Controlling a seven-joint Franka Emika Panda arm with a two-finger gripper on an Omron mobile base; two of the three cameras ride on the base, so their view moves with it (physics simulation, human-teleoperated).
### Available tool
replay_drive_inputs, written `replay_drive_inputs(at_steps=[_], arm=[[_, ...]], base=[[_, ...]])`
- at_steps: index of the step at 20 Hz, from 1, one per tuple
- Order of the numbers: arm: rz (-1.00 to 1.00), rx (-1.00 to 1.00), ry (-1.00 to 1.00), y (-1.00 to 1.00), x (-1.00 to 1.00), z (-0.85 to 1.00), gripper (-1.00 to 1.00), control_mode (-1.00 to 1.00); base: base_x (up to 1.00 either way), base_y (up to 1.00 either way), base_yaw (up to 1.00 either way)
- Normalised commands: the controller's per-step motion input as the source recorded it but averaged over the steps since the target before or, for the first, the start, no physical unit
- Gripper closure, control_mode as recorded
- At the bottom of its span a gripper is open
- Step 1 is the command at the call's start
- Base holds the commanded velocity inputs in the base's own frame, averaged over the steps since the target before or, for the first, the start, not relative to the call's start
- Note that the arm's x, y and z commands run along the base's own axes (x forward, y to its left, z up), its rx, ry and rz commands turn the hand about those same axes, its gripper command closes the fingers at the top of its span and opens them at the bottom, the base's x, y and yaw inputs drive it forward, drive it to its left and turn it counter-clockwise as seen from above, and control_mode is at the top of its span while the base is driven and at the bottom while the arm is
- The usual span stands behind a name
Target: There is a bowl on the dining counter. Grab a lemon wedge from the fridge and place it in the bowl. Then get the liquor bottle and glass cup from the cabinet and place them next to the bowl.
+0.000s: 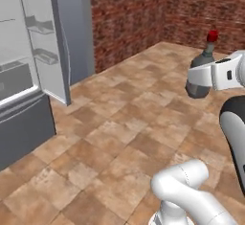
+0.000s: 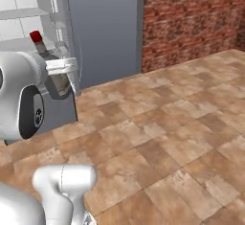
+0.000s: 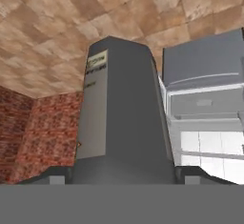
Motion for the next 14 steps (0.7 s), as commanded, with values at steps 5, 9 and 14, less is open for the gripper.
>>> replay_drive_inputs(at_steps=[5, 9, 14], arm=[[0.0, 0.0, 0.0, 0.0, 0.0, 0.0, 1.0, 1.0], [0.0, 0.0, 0.0, 0.0, 0.0, 0.0, 1.0, 1.0], [0.0, 0.0, 0.0, 0.0, 0.0, 0.0, 1.0, 1.0]], base=[[0.46, 0.04, -0.67], [0.65, 0.28, -0.54], [0.88, 0.42, -0.48]])
